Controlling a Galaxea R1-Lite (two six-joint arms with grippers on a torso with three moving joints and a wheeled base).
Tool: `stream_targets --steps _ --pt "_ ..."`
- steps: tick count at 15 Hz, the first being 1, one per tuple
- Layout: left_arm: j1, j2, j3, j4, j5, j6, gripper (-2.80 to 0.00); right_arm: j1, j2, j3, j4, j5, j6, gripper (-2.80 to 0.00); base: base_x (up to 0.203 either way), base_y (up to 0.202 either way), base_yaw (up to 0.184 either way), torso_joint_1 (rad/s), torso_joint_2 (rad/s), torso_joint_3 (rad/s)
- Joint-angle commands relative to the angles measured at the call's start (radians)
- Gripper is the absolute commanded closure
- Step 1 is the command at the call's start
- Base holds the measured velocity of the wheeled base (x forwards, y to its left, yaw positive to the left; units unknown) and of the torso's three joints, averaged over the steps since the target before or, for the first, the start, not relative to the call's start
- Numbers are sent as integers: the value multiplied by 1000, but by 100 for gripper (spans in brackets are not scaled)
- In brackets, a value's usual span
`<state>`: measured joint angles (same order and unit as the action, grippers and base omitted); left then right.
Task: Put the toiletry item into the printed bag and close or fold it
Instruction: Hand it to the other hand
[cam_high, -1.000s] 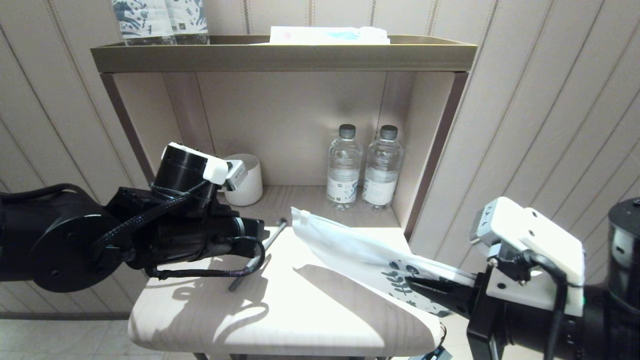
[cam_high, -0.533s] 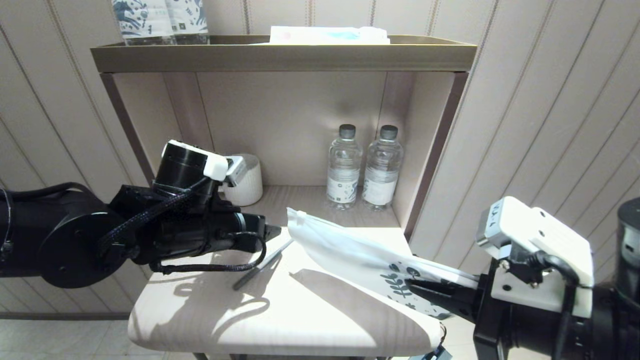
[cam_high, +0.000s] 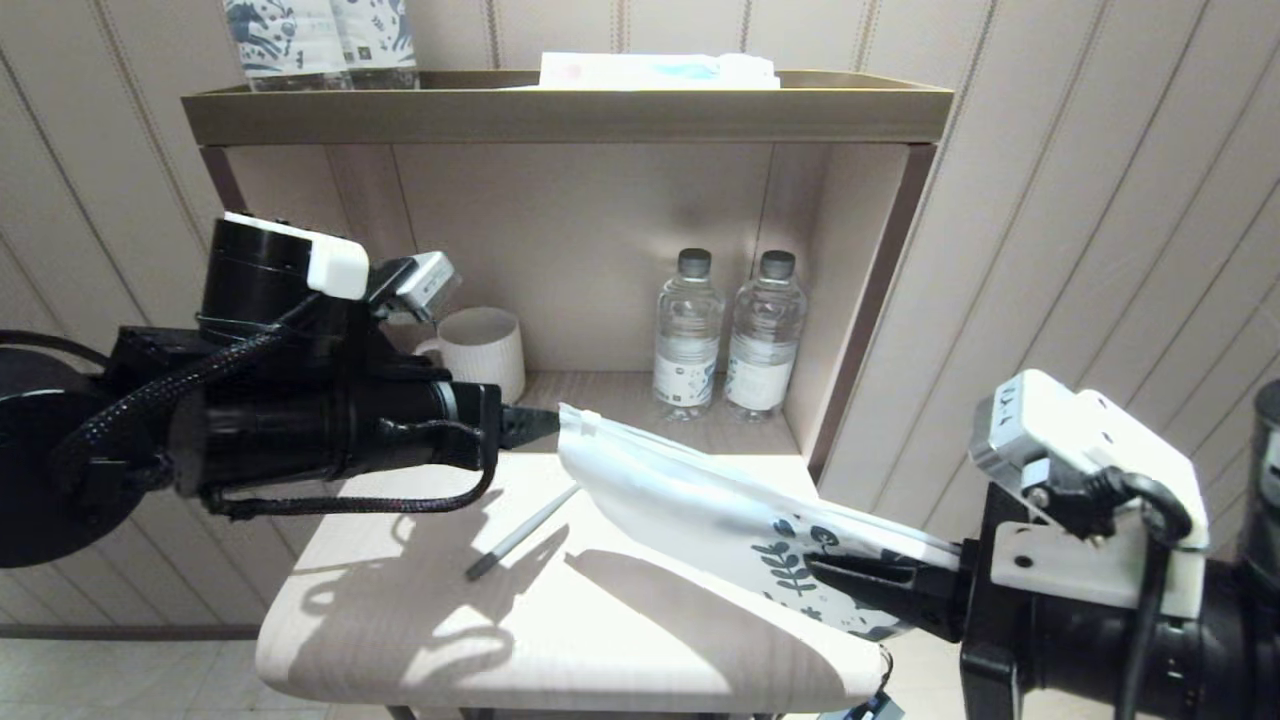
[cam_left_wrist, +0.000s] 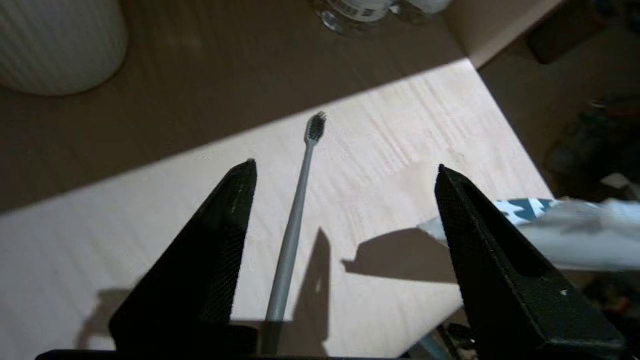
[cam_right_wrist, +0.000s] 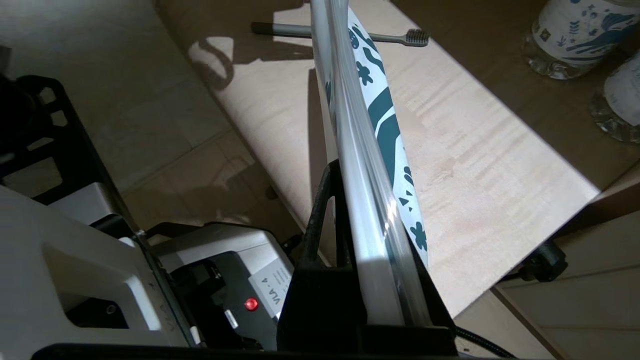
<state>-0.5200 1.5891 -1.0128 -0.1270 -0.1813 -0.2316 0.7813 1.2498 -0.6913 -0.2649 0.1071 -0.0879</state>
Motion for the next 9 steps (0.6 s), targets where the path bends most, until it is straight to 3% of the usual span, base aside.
stream_targets --steps 1,4,6,7,9 --pt "76 -63 25 5 -168 6 0 -24 -1 -4 -1 31 4 0 0 0 0 0 0 0" --pt "317 -101 87 42 -542 127 0 -34 -21 -23 18 122 27 0 0 0 0 0 0 0" --pt "452 -97 120 55 -843 239 0 -38 -29 -69 74 238 94 0 0 0 0 0 0 0" --pt "479 -99 129 56 -924 307 0 -44 -29 -90 89 305 119 0 0 0 0 0 0 0" --pt "479 -132 133 59 -988 414 0 -57 -8 -111 115 354 136 0 0 0 0 0 0 0"
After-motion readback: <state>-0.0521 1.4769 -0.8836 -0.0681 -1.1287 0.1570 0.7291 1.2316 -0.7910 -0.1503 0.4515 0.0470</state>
